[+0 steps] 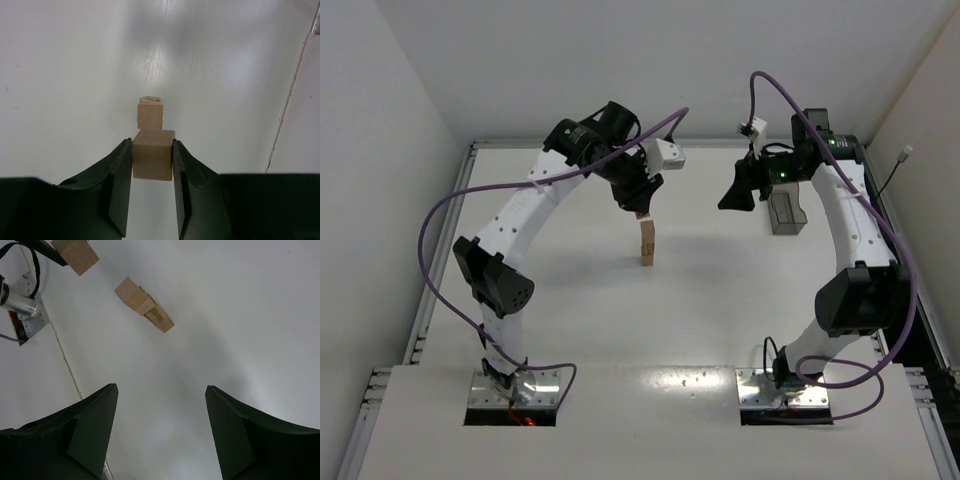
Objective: Build the wood block tower
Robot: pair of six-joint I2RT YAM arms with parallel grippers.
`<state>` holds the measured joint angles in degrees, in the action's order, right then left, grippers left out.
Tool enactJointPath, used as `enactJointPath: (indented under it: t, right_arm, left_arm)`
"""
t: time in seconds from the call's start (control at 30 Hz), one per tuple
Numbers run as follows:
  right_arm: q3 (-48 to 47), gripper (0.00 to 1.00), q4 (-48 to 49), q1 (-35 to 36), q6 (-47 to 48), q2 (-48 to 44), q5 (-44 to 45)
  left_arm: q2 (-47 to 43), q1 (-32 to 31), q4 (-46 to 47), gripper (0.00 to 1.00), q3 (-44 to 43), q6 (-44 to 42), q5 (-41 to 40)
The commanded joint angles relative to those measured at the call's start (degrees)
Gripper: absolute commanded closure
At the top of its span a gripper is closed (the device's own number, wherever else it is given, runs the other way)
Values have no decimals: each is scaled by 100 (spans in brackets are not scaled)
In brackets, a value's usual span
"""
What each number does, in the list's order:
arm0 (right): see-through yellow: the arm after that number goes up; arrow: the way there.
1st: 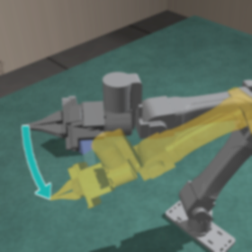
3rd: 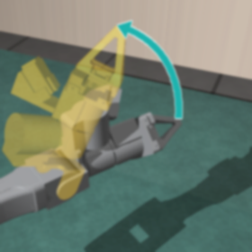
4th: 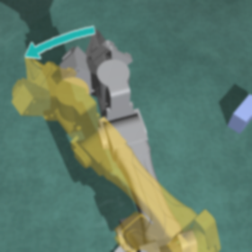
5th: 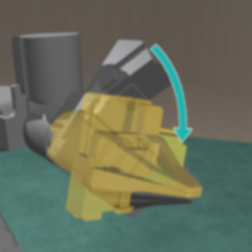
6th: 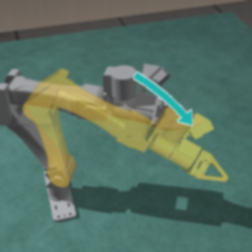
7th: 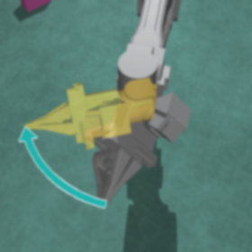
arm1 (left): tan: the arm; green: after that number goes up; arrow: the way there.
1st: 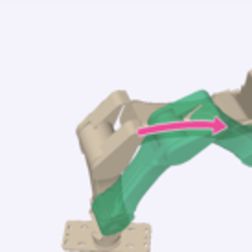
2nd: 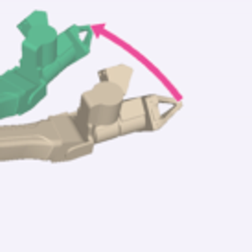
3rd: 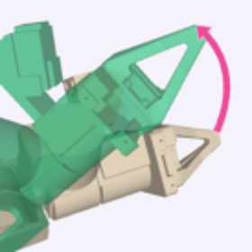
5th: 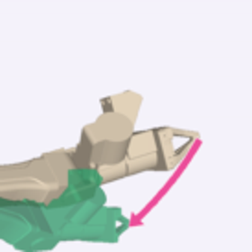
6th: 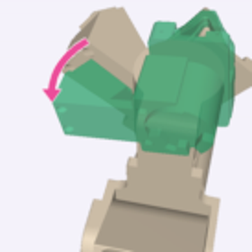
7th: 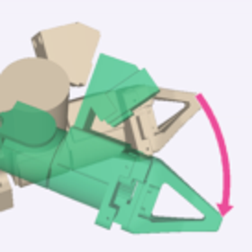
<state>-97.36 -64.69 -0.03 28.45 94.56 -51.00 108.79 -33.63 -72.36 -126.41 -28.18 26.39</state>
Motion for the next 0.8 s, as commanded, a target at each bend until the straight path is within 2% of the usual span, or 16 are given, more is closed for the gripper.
enactJointPath:
  t: [0.0,0.77]
  right_arm:
    - [7,32,140,-14,-6,-202,-130]
    - [-46,32,193,-14,-6,9,-129]
  left_arm:
    - [212,49,-209,100,-234,-513,358]
    - [678,49,-209,98,-147,-811,305]
